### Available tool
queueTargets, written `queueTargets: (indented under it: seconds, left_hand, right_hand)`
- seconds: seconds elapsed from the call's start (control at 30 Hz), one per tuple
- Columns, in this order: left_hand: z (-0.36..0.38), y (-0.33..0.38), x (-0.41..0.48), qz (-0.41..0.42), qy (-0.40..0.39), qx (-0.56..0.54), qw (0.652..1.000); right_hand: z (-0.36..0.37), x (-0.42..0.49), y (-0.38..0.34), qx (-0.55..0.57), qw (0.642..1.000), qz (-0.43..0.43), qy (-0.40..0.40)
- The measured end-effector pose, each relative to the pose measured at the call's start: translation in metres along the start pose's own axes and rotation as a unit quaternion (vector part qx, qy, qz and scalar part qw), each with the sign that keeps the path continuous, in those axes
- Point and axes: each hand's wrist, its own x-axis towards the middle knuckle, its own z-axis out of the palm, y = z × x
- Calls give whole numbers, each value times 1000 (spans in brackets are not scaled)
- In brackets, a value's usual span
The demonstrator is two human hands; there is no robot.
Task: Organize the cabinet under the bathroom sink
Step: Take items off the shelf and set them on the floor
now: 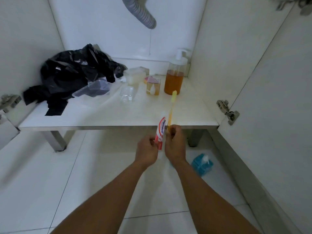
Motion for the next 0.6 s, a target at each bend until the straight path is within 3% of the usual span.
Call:
queueTargets:
  seconds: [0.1, 0.3, 0.43, 0.6]
  left_hand:
    - [11, -62, -39, -51, 0, -30, 998]
    - [28, -131, -71, -217, -60, -20, 974]
    - [38, -134, -70, -219, -97, 32, 970]
    - [50, -133, -62, -200, -69, 74, 974]
  right_hand:
    - [7, -54, 40, -23, 999, 27, -9]
    - [5, -124, 115, -166, 963, 135, -165]
    - [4, -126, 126, -190, 947, 176, -191]
    - [9, -118, 131, -196, 946, 184, -182]
